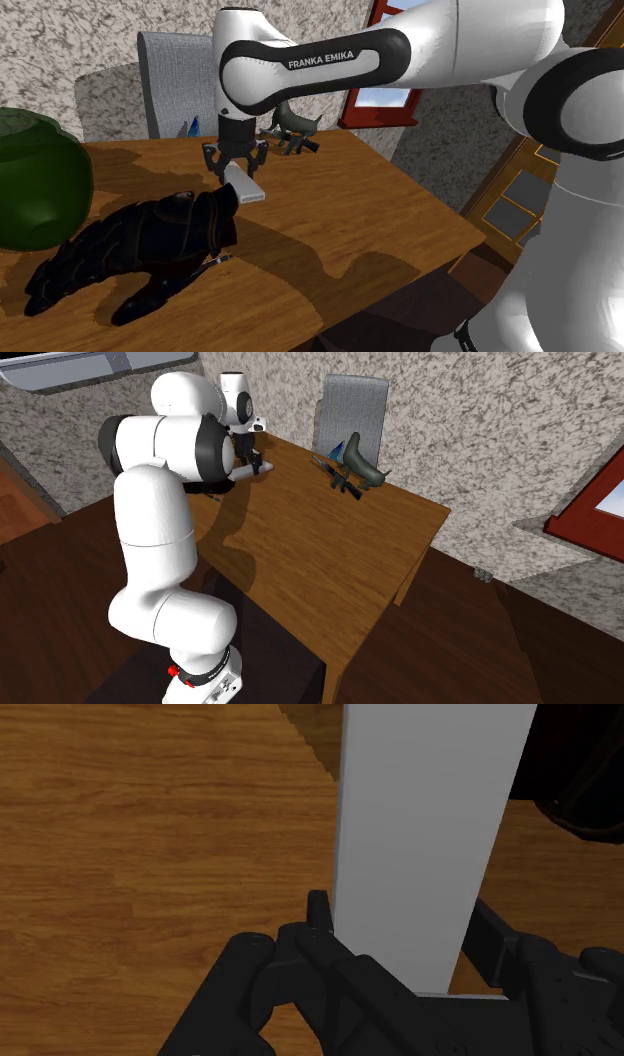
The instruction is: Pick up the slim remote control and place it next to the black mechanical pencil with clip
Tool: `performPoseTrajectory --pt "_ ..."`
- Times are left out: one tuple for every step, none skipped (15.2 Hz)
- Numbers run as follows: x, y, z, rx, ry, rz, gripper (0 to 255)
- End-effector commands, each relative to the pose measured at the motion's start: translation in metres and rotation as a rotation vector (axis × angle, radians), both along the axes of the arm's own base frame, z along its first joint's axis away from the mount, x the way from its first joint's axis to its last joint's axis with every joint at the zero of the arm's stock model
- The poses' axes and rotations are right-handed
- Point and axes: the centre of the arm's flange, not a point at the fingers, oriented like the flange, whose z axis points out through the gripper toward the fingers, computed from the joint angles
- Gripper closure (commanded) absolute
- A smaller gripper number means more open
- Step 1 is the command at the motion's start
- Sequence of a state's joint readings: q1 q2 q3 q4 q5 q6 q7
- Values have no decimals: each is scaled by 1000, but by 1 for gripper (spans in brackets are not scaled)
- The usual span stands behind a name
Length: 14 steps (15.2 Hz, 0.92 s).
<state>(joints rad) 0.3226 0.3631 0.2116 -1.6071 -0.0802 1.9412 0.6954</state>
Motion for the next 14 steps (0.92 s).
performPoseTrajectory --pt "9 29 1 3 0 2 255" --pt "14 41 1 3 0 2 255" --pt "20 53 1 3 0 2 255" --pt "25 65 1 3 0 2 255" --pt "30 77 1 3 0 2 255" --pt "35 90 1 3 0 2 255" --pt "41 102 1 3 0 2 255" --pt "43 107 1 3 0 2 255" --pt "43 107 -4 3 0 2 255" --pt "43 107 -9 3 0 2 255" --pt "43 107 -15 3 0 2 255" --pt "43 107 -20 3 0 2 255" --pt "43 107 -25 3 0 2 255" --pt "43 107 -30 3 0 2 255"
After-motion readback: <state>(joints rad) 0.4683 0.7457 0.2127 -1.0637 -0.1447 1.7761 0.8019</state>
